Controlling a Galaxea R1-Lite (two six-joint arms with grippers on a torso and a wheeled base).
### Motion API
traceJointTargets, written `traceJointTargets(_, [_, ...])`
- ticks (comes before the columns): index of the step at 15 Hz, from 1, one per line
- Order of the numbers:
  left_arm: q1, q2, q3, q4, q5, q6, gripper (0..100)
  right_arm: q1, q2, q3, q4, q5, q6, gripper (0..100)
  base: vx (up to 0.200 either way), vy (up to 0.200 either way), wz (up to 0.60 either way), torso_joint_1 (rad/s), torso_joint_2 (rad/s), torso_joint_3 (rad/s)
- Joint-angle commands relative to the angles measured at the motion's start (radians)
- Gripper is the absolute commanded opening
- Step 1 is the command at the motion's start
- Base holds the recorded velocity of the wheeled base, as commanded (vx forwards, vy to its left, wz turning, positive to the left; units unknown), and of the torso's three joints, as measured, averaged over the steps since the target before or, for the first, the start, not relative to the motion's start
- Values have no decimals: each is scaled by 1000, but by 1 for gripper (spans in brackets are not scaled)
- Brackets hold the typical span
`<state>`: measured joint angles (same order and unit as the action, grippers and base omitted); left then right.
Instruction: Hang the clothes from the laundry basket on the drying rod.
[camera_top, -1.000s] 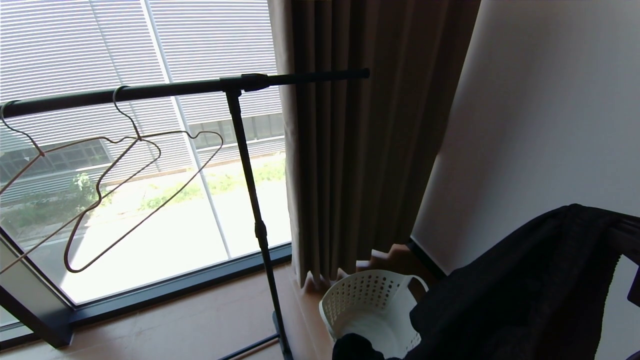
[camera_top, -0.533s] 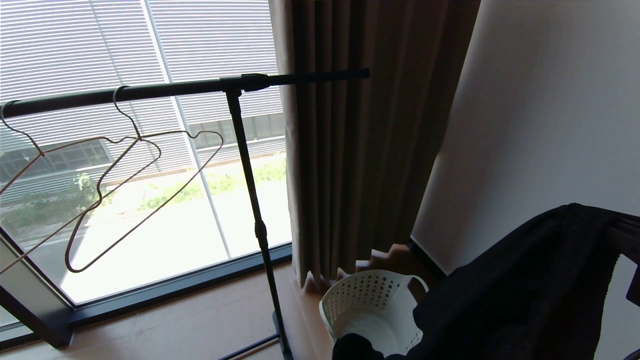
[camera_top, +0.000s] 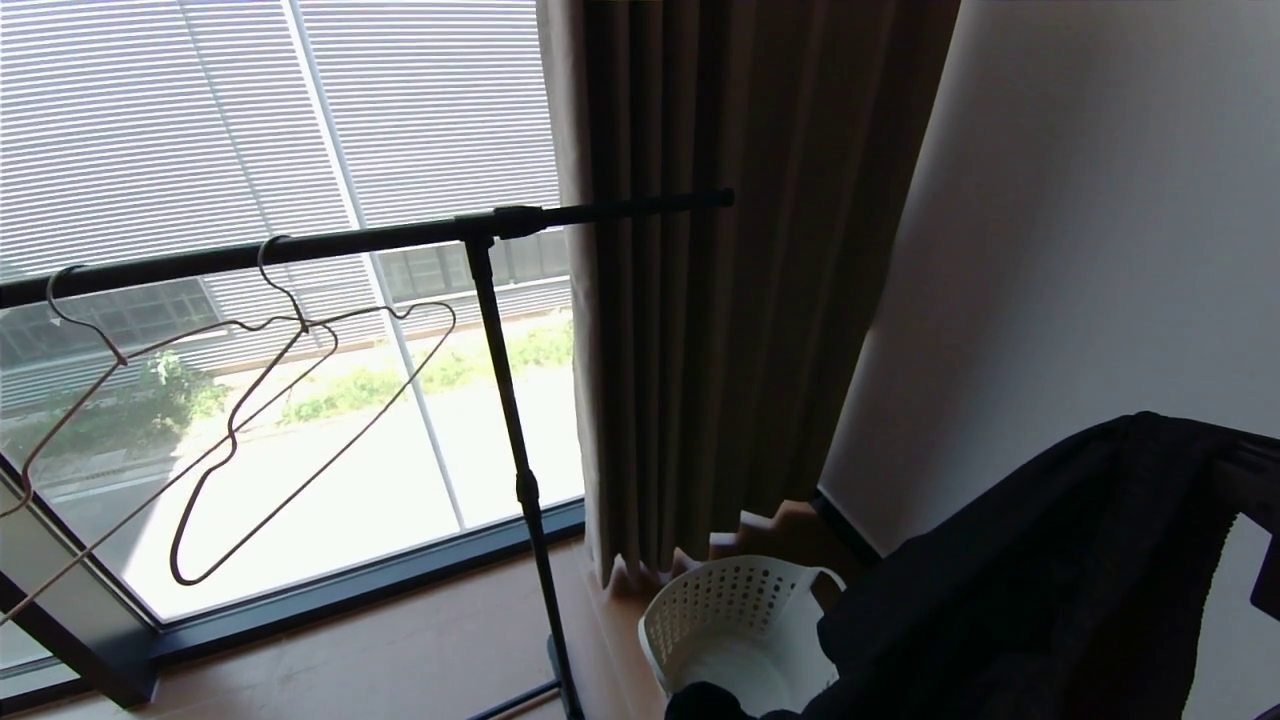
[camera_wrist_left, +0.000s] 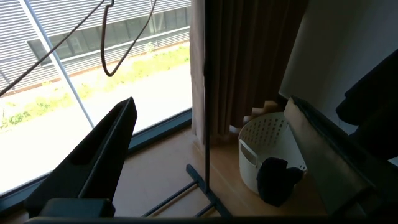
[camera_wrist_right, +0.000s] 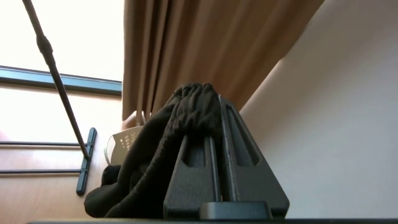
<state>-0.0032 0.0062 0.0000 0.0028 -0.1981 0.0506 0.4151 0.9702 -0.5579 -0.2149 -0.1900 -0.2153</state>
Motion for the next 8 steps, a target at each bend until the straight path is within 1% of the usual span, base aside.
traceJointTargets(1, [0,1,0,0,0,0,100,1,1,1,0,0,-1,0,0,0,0,27,-56,-46])
traceJointTargets(8, [0,1,0,0,0,2,100,-1,-1,9,0,0,-1,0,0,0,600,10,-4,-4])
